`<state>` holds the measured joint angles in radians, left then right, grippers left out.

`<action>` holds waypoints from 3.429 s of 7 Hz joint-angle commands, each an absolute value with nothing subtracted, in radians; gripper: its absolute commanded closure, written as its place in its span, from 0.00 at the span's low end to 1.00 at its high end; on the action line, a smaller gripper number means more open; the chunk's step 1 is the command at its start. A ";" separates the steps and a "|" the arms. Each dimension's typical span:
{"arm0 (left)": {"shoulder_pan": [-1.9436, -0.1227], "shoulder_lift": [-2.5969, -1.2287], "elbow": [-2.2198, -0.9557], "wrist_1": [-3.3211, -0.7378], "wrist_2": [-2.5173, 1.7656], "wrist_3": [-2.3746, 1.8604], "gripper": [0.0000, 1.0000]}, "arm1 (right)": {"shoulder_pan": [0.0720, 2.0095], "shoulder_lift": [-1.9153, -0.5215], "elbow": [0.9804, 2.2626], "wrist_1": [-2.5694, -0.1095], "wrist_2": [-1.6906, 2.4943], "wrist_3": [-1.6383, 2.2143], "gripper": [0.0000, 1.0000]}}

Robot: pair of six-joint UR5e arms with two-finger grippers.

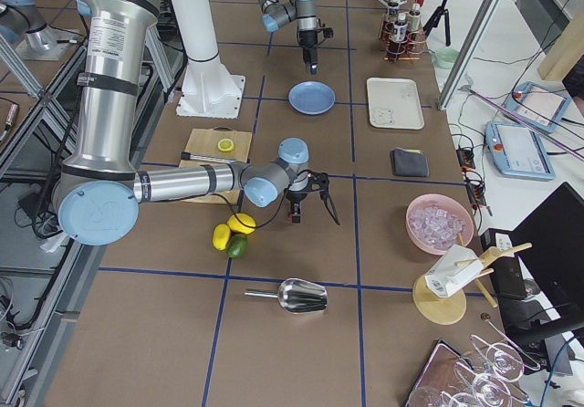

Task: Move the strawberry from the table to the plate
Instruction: 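Release the plate with the left gripper while the right gripper grasps the strawberry, then lift the strawberry with the right gripper toward the plate while the left arm withdraws, then lower the strawberry onto the plate and open the right gripper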

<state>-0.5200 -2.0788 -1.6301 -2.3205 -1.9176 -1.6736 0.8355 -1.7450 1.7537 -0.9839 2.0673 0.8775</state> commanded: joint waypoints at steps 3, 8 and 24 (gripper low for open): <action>-0.520 -2.075 -1.631 -2.321 -1.917 -1.674 0.01 | 0.830 -1.761 1.750 -0.985 2.069 0.884 0.24; -0.522 -2.075 -1.631 -2.321 -1.917 -1.674 0.01 | 0.828 -1.763 1.761 -0.985 2.080 0.885 1.00; -0.920 -1.483 -1.882 -2.330 -2.077 -0.850 0.01 | 0.399 -0.853 1.568 -1.394 1.707 1.776 1.00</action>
<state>-0.9201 -1.4835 -1.8801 -2.3301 -2.0781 -0.8469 0.3992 -0.8596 1.5956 -1.3964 1.7112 1.7775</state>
